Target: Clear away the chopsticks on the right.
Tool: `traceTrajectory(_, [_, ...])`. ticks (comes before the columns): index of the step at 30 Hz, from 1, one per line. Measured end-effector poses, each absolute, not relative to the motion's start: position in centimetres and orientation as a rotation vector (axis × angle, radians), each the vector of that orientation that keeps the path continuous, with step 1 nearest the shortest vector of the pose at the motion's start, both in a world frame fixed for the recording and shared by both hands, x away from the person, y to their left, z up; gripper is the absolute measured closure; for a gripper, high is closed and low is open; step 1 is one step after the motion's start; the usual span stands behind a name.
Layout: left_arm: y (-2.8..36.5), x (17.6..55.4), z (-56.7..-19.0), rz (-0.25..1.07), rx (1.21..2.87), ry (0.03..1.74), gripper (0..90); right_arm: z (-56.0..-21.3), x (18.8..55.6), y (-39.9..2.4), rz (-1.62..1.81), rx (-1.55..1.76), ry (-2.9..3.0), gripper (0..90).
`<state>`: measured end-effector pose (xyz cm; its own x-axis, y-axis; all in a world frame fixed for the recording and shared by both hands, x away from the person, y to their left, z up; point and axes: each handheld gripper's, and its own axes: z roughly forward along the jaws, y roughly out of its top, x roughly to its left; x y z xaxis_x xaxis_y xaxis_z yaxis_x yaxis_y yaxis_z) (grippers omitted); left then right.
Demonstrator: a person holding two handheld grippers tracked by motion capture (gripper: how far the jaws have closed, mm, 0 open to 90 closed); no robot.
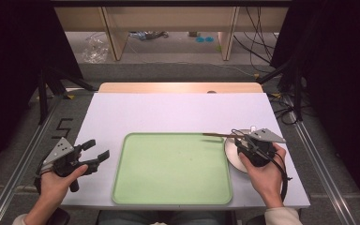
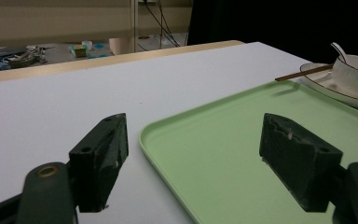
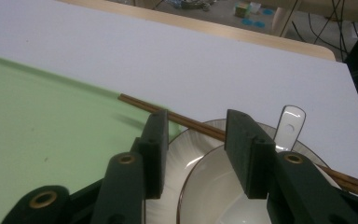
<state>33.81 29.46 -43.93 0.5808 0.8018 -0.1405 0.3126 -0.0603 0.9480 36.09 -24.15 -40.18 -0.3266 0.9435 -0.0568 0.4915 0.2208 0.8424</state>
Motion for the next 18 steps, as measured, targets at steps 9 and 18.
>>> traceTrajectory(9, [29.7,33.7,-43.9,0.519,1.619,0.955,23.3,-39.8,37.2,-23.2,0.990,1.280,1.926,61.5])
traceTrajectory(18, [29.6,33.7,-43.9,0.520,1.619,0.962,23.2,-39.1,39.9,-23.2,0.869,1.346,2.010,90.0])
